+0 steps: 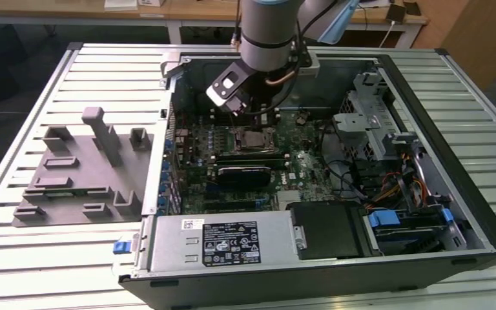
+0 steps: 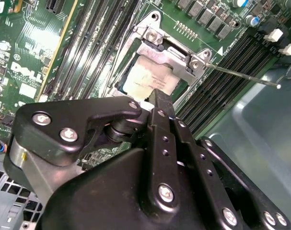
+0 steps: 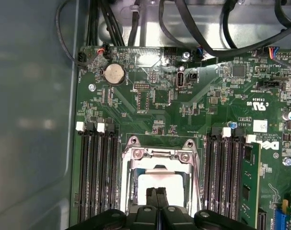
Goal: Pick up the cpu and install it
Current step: 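Close the cpu cover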
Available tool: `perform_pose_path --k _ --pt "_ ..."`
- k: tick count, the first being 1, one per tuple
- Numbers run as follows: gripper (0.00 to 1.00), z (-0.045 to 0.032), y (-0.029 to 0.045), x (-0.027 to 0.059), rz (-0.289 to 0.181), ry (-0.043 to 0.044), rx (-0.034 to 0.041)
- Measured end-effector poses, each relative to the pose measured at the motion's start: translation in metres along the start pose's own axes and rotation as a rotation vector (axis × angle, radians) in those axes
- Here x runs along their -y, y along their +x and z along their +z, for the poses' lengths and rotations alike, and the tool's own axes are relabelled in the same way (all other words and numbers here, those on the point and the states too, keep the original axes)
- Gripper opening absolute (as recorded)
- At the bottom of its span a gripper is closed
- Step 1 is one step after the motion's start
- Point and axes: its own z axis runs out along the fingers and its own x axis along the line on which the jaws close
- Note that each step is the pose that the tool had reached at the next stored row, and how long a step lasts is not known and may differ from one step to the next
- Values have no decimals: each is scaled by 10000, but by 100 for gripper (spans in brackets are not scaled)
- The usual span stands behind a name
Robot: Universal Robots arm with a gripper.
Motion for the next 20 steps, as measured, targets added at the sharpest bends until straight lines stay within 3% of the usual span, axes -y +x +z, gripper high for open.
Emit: perform_pose_path --k 20 --pt "11 37 0 78 -45 5 0"
